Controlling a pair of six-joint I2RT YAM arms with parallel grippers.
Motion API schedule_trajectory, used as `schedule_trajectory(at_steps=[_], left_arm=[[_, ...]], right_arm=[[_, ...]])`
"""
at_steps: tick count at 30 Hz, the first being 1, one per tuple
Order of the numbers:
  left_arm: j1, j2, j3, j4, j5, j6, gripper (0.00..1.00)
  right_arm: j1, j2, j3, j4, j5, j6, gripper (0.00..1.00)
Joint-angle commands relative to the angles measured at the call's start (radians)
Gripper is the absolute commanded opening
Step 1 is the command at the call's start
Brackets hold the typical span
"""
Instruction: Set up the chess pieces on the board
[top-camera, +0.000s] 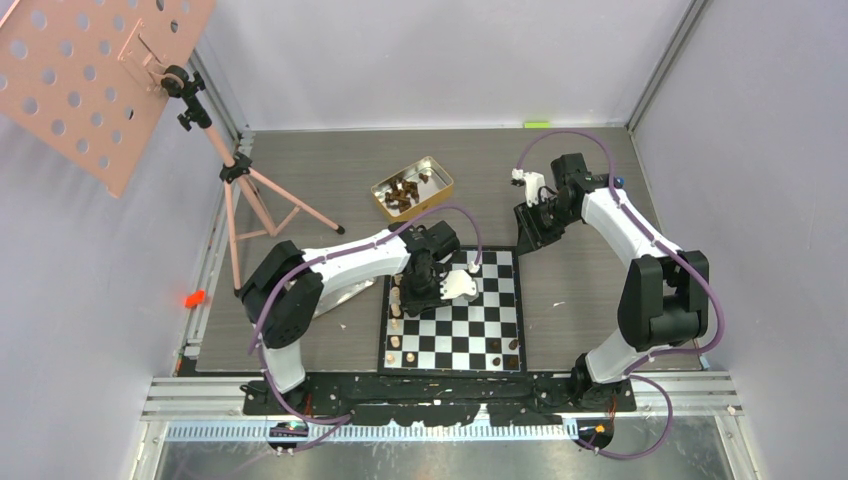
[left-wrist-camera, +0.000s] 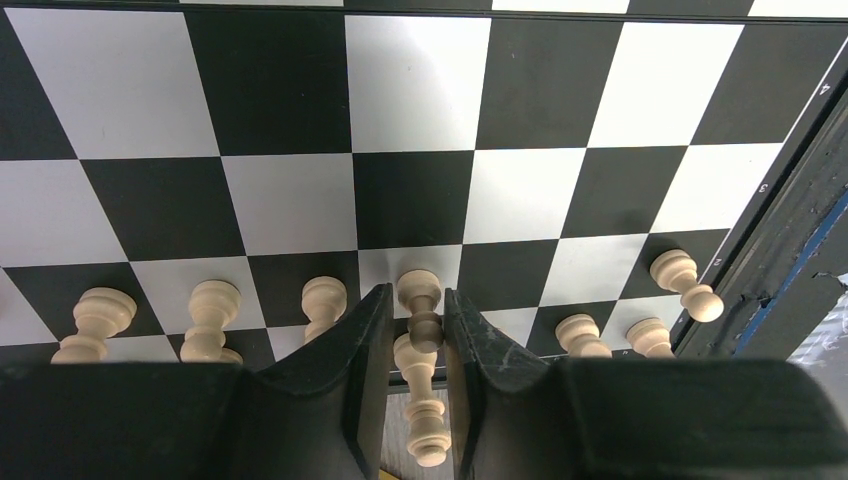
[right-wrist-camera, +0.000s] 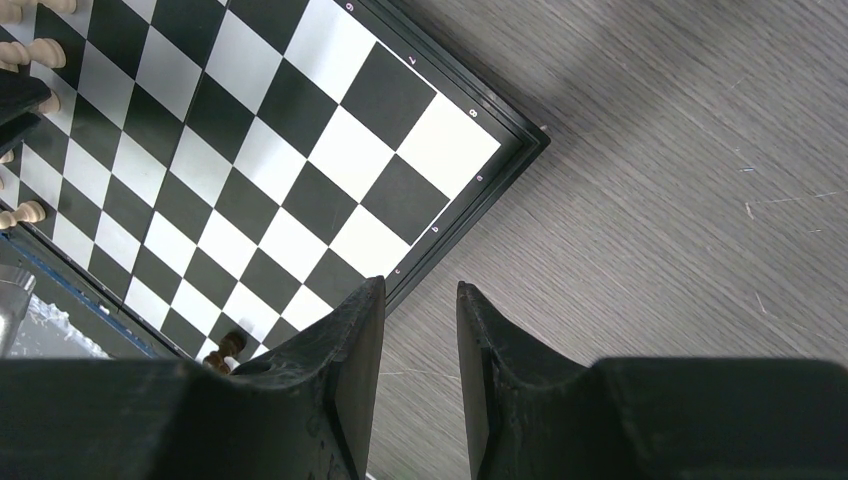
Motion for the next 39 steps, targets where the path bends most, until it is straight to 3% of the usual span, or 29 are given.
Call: schedule_trajectory(at_steps=[1, 15, 21, 25, 32, 39], left_arm=[[0.003, -0.012, 0.006, 0.006, 0.008, 0.005, 0.29], [0.009, -0.105, 0.036, 0.012, 0.007, -0.021, 0.40], [0.068, -0.184, 0.028, 0.020, 0.007, -0.032, 0.44], [0.145, -0.267, -0.008, 0.033, 0.001, -0.044, 0.50], [0.368, -0.400, -0.106, 0.095, -0.054, -0.100, 0.72], [0.555, -0.414, -0.232, 0.221, -0.213, -0.137, 0.73]], right_arm=[[-0.003, 0.002, 0.024, -0.007, -0.017, -0.003, 0.38], [-0.003, 0.004, 0.024, -0.008, -0.018, -0.003, 0.38], [-0.003, 0.006, 0.025, -0.010, -0.017, -0.003, 0.38], [-0.002, 0.005, 0.025, -0.010, -0.018, -0.003, 0.38], [-0.002, 0.009, 0.026, -0.010, -0.017, -0.003, 0.38], [-0.003, 0.014, 0.027, -0.011, -0.016, -0.007, 0.39]])
